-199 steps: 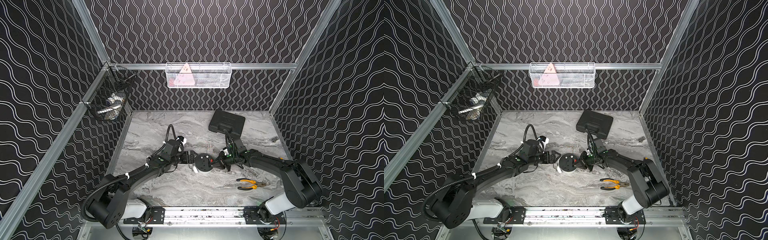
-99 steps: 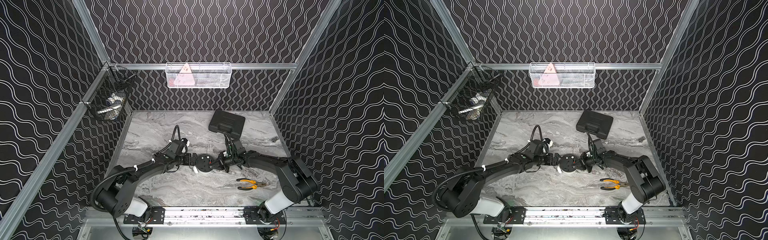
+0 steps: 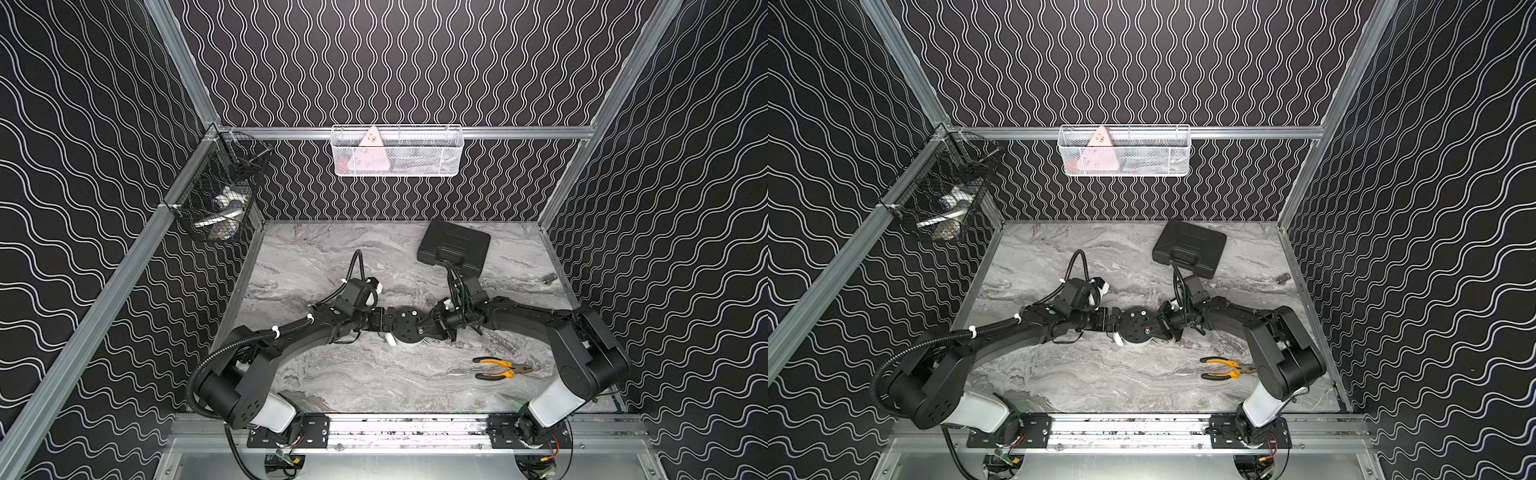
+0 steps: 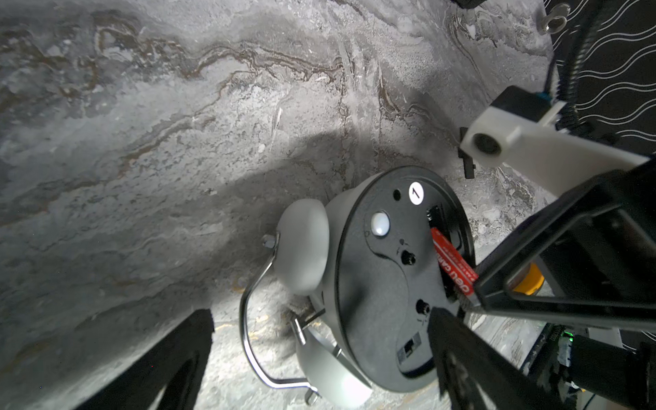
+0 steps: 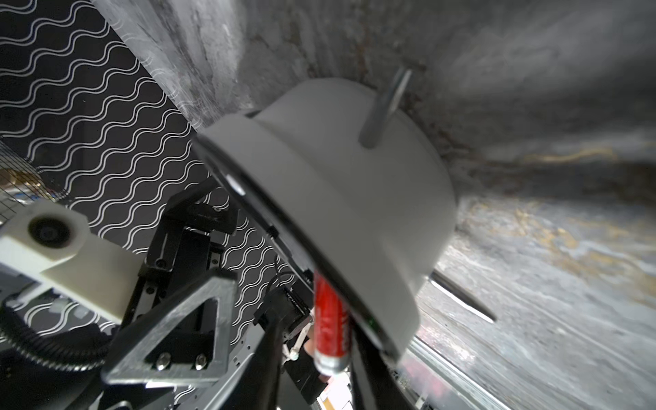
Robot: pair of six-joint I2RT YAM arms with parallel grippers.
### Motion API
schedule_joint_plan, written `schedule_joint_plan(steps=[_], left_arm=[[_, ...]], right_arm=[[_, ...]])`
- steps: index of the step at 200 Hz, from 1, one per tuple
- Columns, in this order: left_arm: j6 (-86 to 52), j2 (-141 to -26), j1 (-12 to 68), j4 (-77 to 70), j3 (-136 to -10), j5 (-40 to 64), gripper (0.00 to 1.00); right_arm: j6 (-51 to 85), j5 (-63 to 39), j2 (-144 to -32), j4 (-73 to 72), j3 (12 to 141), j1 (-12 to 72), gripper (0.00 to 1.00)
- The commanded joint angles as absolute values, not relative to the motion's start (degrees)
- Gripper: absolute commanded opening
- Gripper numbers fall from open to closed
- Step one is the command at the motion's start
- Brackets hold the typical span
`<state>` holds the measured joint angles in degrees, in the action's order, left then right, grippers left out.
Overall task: Insert the battery into the alarm
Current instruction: Install the battery in the alarm.
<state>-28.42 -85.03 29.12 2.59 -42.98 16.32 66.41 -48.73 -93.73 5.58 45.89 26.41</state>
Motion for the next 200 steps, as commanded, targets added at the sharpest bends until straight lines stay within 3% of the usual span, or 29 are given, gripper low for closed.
schedule_joint_plan(steps=[1, 37, 92, 138, 176, 200], left_arm=[[-27.33, -85.41, 29.12, 3.59, -43.68, 16.17, 0.99], [-27.69, -85.69, 29.1, 3.67, -44.23, 16.52, 0.99], [-27.93, -86.27, 29.1, 3.45, -44.17, 17.18, 0.99], [-28.37, -88.45, 29.13, 4.71, -45.52, 19.86, 0.94], [-27.53, -91.43, 30.06, 9.61, -48.18, 18.11, 0.97], [-26.66, -93.14, 30.37, 12.56, -49.56, 16.38, 0.93]], right_arm=[[64.09, -47.2, -92.45, 9.78, 46.58, 26.38, 0.4], [63.59, -47.02, -90.63, 11.61, 46.67, 26.4, 0.47], [59.66, -43.77, -87.8, 17.9, 48.25, 26.45, 0.47], [38.41, -27.53, -84.75, 33.52, 56.15, 27.53, 0.42], [22.64, -15.19, -83.69, 32.12, 55.76, 35.45, 0.45], [19.87, -8.17, -83.73, 30.6, 54.87, 39.46, 0.44]])
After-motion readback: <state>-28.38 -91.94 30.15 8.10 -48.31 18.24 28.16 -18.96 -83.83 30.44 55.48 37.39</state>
